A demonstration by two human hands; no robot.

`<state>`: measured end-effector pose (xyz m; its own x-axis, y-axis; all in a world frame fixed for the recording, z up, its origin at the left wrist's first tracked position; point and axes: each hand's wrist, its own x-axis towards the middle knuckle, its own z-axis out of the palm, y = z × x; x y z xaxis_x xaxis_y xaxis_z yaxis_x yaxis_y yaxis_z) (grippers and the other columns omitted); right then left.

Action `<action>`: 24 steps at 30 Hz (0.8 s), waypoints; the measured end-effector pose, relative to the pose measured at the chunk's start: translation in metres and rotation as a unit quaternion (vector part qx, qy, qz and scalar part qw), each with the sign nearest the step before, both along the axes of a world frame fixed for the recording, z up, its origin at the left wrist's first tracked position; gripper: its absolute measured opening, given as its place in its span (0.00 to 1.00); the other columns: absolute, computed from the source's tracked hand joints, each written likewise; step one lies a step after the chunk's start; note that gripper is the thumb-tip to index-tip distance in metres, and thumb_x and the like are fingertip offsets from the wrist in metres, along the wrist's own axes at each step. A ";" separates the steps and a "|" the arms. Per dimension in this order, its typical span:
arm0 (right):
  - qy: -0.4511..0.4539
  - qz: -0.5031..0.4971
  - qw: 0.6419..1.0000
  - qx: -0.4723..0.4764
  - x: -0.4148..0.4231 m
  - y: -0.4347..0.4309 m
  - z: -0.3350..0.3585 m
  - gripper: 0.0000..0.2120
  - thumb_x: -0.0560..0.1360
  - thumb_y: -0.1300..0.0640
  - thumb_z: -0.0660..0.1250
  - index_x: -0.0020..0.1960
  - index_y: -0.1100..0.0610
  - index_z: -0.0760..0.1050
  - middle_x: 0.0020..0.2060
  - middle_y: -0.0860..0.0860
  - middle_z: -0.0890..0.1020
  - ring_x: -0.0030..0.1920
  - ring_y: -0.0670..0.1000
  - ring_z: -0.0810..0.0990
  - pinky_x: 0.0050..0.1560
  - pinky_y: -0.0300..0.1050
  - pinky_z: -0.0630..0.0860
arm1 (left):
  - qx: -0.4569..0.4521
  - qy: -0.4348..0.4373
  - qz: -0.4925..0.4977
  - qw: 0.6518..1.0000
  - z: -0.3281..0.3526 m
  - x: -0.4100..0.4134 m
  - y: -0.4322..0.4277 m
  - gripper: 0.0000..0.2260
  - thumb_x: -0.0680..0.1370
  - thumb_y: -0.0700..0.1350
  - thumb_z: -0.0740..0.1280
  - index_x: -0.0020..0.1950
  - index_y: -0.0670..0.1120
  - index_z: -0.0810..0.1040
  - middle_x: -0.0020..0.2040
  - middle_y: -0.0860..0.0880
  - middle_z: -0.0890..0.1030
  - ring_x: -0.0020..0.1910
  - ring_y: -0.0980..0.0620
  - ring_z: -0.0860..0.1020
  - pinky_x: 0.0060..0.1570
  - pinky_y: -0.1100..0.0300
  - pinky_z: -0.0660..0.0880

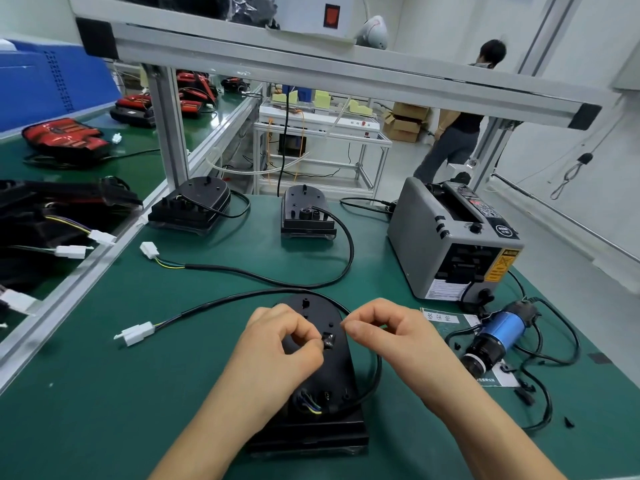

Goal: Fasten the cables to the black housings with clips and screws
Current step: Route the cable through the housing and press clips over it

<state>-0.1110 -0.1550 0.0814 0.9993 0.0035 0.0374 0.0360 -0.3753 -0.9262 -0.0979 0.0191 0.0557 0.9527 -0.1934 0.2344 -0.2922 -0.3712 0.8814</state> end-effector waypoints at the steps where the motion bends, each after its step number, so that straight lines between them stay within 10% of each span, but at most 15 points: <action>1: -0.003 0.008 1.000 -0.015 -0.001 0.000 0.001 0.01 0.71 0.57 0.72 0.41 0.53 0.81 0.38 0.46 0.80 0.36 0.38 0.75 0.41 0.28 0.69 | -0.002 0.002 0.000 1.000 -0.001 -0.001 0.001 0.11 0.69 0.39 0.69 0.30 0.52 0.76 0.38 0.57 0.77 0.44 0.61 0.71 0.40 0.75 0.63; 12: -0.001 0.058 0.994 -0.090 0.002 0.010 0.000 0.11 0.70 0.58 0.72 0.31 0.48 0.77 0.32 0.41 0.77 0.30 0.38 0.71 0.36 0.30 0.65 | -0.004 0.018 -0.008 1.000 -0.005 -0.009 0.010 0.10 0.70 0.41 0.70 0.32 0.54 0.80 0.39 0.58 0.78 0.46 0.60 0.72 0.41 0.74 0.65; 24: 0.141 0.149 0.979 -0.020 0.033 0.011 0.009 0.10 0.71 0.61 0.71 0.33 0.50 0.80 0.42 0.47 0.83 0.43 0.39 0.79 0.47 0.26 0.70 | -0.007 0.054 0.115 0.992 -0.049 -0.019 0.036 0.15 0.79 0.42 0.63 0.62 0.59 0.75 0.58 0.66 0.74 0.62 0.66 0.70 0.61 0.68 0.63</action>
<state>-0.0780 -0.1444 0.0899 0.9244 0.2921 -0.2452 -0.1052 -0.4226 -0.9002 -0.1170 0.0556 0.0068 0.9909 0.0346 0.1302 -0.1052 -0.4049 0.9083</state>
